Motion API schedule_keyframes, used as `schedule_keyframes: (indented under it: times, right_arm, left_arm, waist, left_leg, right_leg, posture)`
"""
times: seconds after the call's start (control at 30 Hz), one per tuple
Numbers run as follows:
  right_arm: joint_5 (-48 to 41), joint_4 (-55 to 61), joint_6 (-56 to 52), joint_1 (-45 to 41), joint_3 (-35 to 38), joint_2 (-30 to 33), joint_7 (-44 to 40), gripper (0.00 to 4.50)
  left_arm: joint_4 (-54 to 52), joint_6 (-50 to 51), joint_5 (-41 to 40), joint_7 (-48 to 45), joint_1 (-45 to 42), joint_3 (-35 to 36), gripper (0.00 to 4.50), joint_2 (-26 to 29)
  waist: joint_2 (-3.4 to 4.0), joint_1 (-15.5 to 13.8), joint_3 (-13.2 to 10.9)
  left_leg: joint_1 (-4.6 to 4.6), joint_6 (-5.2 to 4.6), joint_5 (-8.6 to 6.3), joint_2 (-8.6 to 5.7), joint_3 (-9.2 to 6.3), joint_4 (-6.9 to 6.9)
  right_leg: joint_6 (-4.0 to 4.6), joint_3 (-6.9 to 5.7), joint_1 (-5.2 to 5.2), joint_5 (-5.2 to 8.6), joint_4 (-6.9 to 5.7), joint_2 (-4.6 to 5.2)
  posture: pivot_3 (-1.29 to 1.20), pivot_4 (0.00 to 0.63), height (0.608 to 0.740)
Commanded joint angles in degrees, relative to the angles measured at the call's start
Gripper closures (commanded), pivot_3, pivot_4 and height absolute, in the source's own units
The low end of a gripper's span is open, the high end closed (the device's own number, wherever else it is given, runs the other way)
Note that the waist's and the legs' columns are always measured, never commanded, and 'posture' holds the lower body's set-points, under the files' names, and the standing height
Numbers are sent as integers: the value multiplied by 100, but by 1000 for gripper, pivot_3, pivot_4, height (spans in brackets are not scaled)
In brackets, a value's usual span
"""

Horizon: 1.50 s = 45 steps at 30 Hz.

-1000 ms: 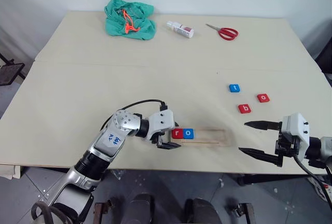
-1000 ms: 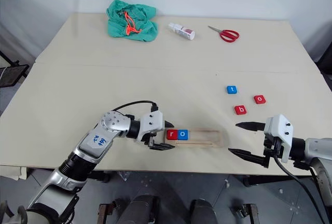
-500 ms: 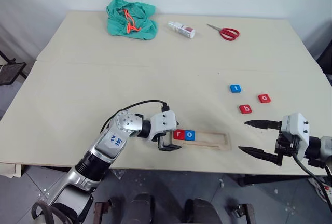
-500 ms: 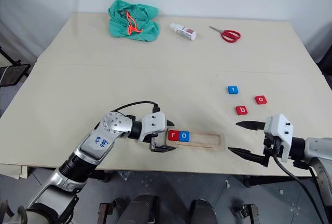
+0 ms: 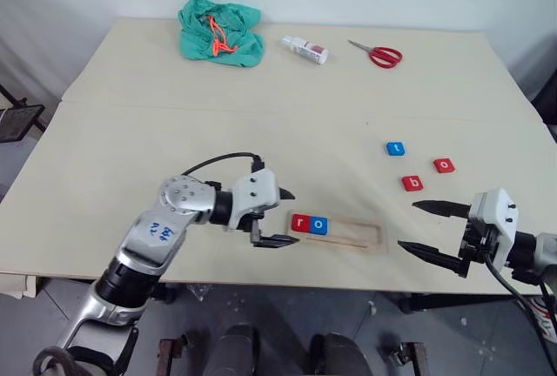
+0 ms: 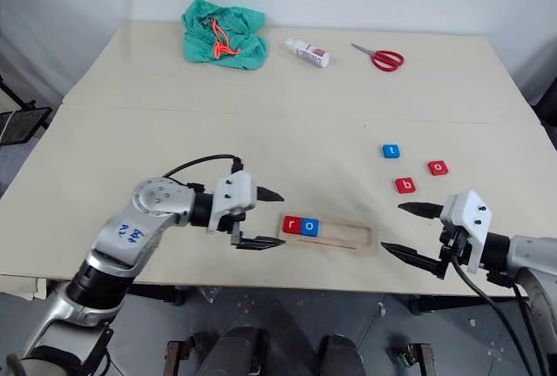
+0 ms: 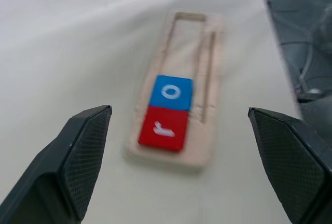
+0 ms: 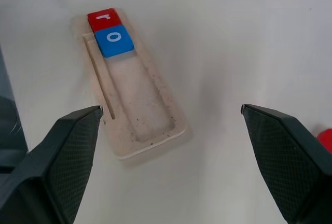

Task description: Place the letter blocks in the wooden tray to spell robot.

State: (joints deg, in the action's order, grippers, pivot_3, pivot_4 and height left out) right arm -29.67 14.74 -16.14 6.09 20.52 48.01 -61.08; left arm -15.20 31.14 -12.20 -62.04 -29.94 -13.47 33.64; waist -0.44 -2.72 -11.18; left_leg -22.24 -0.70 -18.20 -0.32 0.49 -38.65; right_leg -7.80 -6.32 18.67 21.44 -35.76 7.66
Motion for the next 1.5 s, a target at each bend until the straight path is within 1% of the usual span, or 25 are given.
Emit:
schedule_keyframes:
  times: [0.03, 0.07, 0.13, 0.23, 0.3, 0.37, 0.5, 0.6, 0.7, 1.3, 1.4, 1.5]
  right_arm:
    - [-2, 376, -405, 14, 315, -530, 1226, 0]
    - [15, 430, -530, 31, 357, -727, 1578, 0]
    - [47, 548, -561, 111, 400, -995, 1928, 0]
    - [183, 724, -657, 296, 436, -1397, 2595, 0]
    - [201, 800, -650, 324, 450, -1517, 2775, 0]
    - [-60, 847, -834, 324, 515, -1677, 2935, 0]
    - [76, 835, -682, 493, 561, -1894, 3223, 0]
    - [90, 704, -565, 470, 572, -1946, 3282, 0]
    - [130, 586, -480, 438, 536, -1935, 3266, 0]
    - [178, 420, -415, 263, 516, -1845, 3180, 0]
    - [178, 478, -539, 238, 471, -1801, 3203, 0]
    - [110, 508, -955, -113, 344, -1667, 3330, 0]
  left_arm:
    - [123, -666, -572, -441, 206, 568, 25, 103]
    - [357, -1135, -691, -539, 275, 782, 25, 33]
    - [801, -1878, -834, -705, 326, 1046, 25, -100]
    - [1542, -2828, -760, -985, 392, 1190, 25, -119]
    - [1749, -3060, -859, -1032, 399, 1273, 25, -197]
    - [1979, -3386, -1020, -1117, 409, 1385, 25, -334]
    - [2468, -3923, -1237, -1270, 632, 1603, 25, -563]
    - [2643, -4107, -1269, -1308, 734, 1631, 25, -634]
    - [2838, -4387, -1153, -1450, 890, 1572, 25, -582]
    - [2898, -4367, -1180, -1543, 829, 1537, 25, -527]
    - [2907, -4357, -1170, -1513, 821, 1543, 25, -524]
    - [2951, -4381, -1171, -1525, 789, 1560, 25, -509]
  waist:
    - [0, 5, 0]
    - [1, 1, 0]
    - [11, -13, -1]
    - [14, -11, -1]
    - [16, 1, -1]
    - [16, 6, -1]
    - [19, 37, 1]
    - [19, 83, 1]
    - [19, 125, 1]
    - [20, 131, 1]
    - [20, 133, 1]
    - [20, 141, 1]
  left_leg:
    - [0, 0, 0, 1, 0, 0]
    - [1, 0, 0, 3, -2, 0]
    - [1, 1, 0, 1, -3, -3]
    - [1, 0, 0, -1, -3, -1]
    - [2, 0, 0, -2, 4, 3]
    - [4, 0, 0, -2, 5, 3]
    - [8, 0, 0, -1, 4, 5]
    - [9, 0, 0, -1, 6, 9]
    - [12, 0, 0, -1, 6, 10]
    - [15, 0, 0, 0, 6, 15]
    - [15, 0, 0, 0, 6, 15]
    - [15, 0, 0, 0, 8, 14]
  right_leg:
    - [0, 2, 0, 0, 0, 0]
    - [0, 0, -1, 0, 0, -2]
    - [0, 0, 0, 0, -2, 0]
    - [0, -1, 0, 0, -2, 0]
    - [0, 1, 3, 0, -2, 0]
    - [0, 2, 3, 0, -5, -1]
    - [0, 3, 4, 0, -12, -1]
    - [0, 3, 5, 0, -13, -1]
    - [0, 3, 5, 0, -15, -1]
    - [0, 7, 5, 0, -16, -1]
    - [0, 6, 5, 0, -16, -1]
    - [0, 8, 5, 0, -16, -1]
  posture:
    - [0, 150, 740]
    - [0, 150, 740]
    - [0, 150, 740]
    - [0, 150, 740]
    - [0, 150, 740]
    - [0, 150, 740]
    - [0, 150, 740]
    - [0, 150, 740]
    - [0, 150, 740]
    - [0, 150, 740]
    - [0, 150, 740]
    - [0, 150, 740]
